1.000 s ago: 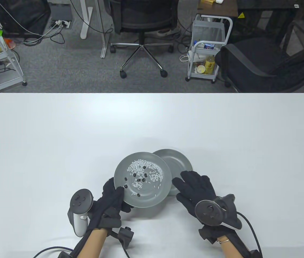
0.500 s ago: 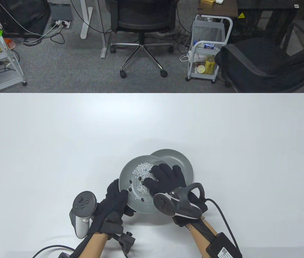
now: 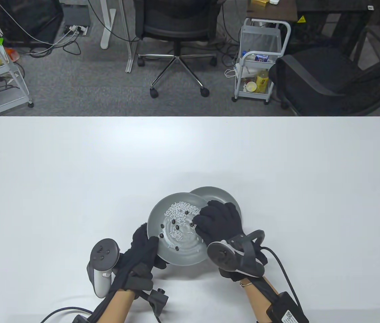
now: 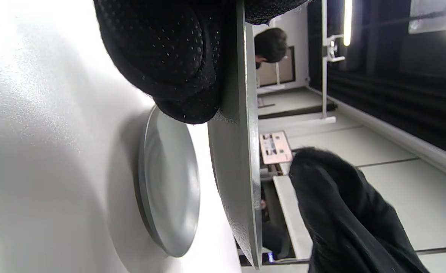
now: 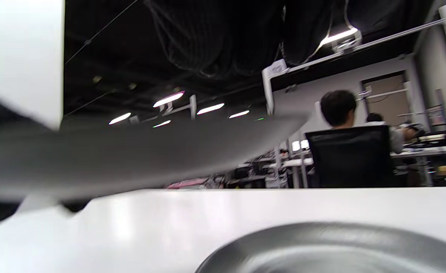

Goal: Pick coffee beans with hand pinch into plate

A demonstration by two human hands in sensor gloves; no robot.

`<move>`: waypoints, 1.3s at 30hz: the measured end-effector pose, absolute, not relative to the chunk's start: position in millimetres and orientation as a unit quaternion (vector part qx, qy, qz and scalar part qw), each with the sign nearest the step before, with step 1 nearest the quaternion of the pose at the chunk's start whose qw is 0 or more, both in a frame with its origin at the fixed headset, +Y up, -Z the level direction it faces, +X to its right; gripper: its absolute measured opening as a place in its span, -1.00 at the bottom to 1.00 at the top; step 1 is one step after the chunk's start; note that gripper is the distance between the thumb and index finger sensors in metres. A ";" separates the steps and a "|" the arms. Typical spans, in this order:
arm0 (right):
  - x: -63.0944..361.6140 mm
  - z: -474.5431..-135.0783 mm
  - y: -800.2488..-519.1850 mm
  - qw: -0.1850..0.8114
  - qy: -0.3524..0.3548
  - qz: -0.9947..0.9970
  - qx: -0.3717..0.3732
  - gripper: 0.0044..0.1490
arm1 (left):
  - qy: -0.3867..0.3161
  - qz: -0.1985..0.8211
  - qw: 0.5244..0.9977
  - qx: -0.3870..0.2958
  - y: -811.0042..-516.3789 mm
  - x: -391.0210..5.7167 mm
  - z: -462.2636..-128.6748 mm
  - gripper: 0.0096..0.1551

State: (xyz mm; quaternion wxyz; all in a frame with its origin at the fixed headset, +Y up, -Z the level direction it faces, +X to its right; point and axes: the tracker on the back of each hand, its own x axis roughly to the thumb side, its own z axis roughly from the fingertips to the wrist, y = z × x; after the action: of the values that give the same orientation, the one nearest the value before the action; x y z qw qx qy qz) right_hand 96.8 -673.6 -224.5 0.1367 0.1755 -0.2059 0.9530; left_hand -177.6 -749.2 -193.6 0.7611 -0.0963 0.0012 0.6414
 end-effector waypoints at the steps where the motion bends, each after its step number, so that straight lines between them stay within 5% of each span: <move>1: 103.8 -226.9 -673.7 0.139 -0.208 0.955 0.158 -0.62 | 0.003 0.642 0.760 -0.097 -749.7 -177.9 -193.7 -0.31; 6: 138.0 -247.5 -710.7 0.112 -0.121 0.983 0.086 -0.62 | 0.019 0.649 0.754 -0.100 -752.9 -180.9 -194.6 -0.31; 11: 129.9 -260.9 -748.9 0.030 -0.030 0.995 0.089 -0.62 | 0.026 0.654 0.749 -0.101 -754.9 -182.9 -195.6 -0.31; 17: 117.9 -260.9 -762.3 -0.002 0.007 0.995 0.104 -0.63 | 0.026 0.654 0.748 -0.105 -755.4 -182.6 -196.0 -0.31; 22: 123.2 -258.1 -745.1 0.041 -0.009 0.994 0.101 -0.57 | 0.025 0.654 0.749 -0.107 -755.2 -182.1 -195.8 -0.31; 26: 125.2 -246.0 -712.0 0.152 -0.120 0.975 0.108 -0.52 | 0.018 0.651 0.751 -0.107 -754.7 -181.2 -195.9 -0.31; 29: 113.2 -235.3 -700.8 0.182 -0.135 0.962 0.155 -0.52 | 0.013 0.646 0.755 -0.109 -754.6 -179.5 -195.9 -0.31; 39: 71.8 -222.5 -712.4 0.043 -0.110 0.965 0.235 -0.54 | -0.005 0.634 0.764 -0.116 -754.2 -174.5 -195.4 -0.31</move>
State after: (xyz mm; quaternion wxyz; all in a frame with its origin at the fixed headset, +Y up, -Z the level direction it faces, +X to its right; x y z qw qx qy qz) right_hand 71.8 -712.4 -222.5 0.0429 0.2346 -0.1096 0.9649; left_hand -174.5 -754.2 -195.4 0.7642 -0.1156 -0.0045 0.6345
